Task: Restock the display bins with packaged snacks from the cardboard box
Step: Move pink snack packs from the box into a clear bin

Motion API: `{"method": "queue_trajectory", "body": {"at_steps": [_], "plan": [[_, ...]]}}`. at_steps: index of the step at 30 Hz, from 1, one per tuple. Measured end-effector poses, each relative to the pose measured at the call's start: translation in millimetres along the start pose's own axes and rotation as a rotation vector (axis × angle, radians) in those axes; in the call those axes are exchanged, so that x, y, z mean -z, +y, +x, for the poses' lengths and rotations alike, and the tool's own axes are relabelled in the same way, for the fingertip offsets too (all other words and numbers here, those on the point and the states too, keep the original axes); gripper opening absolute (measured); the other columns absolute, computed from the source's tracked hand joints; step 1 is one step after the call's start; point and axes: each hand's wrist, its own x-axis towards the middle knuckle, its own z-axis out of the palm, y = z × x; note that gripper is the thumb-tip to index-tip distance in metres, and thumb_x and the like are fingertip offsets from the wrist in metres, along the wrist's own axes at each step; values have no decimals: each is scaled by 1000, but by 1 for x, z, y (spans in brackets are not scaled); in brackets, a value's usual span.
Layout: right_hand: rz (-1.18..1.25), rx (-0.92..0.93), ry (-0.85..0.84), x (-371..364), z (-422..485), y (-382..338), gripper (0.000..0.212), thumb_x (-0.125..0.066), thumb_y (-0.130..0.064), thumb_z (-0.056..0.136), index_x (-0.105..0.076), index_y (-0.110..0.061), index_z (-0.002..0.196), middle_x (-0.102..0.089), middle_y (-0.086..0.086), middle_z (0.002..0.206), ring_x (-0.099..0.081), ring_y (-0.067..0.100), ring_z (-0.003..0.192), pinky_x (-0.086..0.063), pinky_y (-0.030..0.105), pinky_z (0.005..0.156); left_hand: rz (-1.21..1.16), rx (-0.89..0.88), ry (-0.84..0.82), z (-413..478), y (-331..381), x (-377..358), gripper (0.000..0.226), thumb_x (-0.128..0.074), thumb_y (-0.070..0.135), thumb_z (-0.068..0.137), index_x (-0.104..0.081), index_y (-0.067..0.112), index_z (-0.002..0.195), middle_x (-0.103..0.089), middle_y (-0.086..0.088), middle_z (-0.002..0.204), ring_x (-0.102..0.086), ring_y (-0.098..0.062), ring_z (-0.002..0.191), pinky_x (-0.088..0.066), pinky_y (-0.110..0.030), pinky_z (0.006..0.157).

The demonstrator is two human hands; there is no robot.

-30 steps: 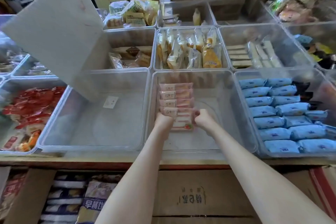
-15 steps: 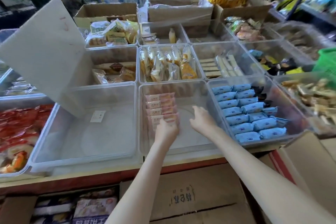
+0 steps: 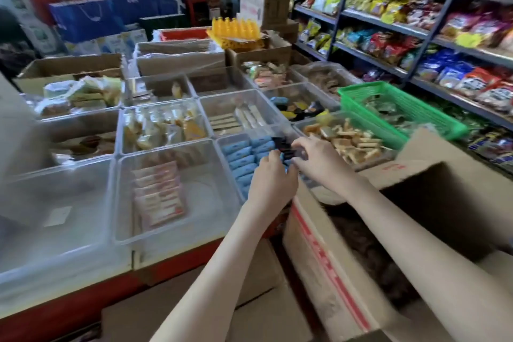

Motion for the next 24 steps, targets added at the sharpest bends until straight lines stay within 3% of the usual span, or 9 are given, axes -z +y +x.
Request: {"method": "queue_trajectory", "body": {"at_steps": [4, 8, 11, 15, 20, 24], "plan": [[-36, -59, 38, 56, -55, 95, 30, -56, -20, 90, -59, -10, 119, -58, 12, 116, -56, 29, 106, -45, 35, 83, 17, -93, -77, -22, 89, -66, 39, -44, 28, 98, -40, 7, 131, -47, -15, 130, -46, -32, 119, -38, -33, 82], [-76, -89, -34, 74, -103, 198, 32, -51, -11, 85, -59, -7, 116, -58, 13, 121, -54, 29, 115, -46, 38, 93, 163, -164, -230, -27, 159, -139, 46, -41, 28, 98, -34, 6, 138, -40, -17, 138, -43, -35, 126, -41, -38, 91], [-66, -165, -103, 69, -122, 254, 30, -53, -16, 87, -59, -12, 116, -55, 10, 121, -55, 29, 116, -46, 40, 96, 366, -154, -203, -22, 180, -201, 54, -43, 33, 97, -29, 7, 143, -34, -18, 145, -38, -35, 131, -38, -42, 100], [-113, -211, -288, 42, -124, 302, 36, -52, -20, 93, -50, -9, 128, -48, 10, 128, -49, 30, 120, -44, 42, 97, 715, -82, -157, -22, 156, -277, 61, -47, 32, 96, -22, 11, 147, -22, -19, 153, -19, -36, 142, -18, -47, 114], [-100, -202, -473, -22, -96, 348, 47, -47, -11, 90, -42, -8, 136, -45, 15, 133, -49, 34, 121, -44, 41, 98, 753, 149, -356, 6, 98, -336, 74, -48, 31, 94, -5, 12, 152, -3, -20, 157, -8, -38, 144, -7, -48, 117], [-52, -212, -587, -69, -66, 379, 58, -41, -15, 96, -21, -15, 150, -20, 8, 156, -29, 28, 140, -34, 38, 110, 679, 231, -375, 34, 51, -366, 67, -40, 28, 98, -3, 13, 152, -3, -16, 158, -8, -34, 145, -12, -41, 116]]}}
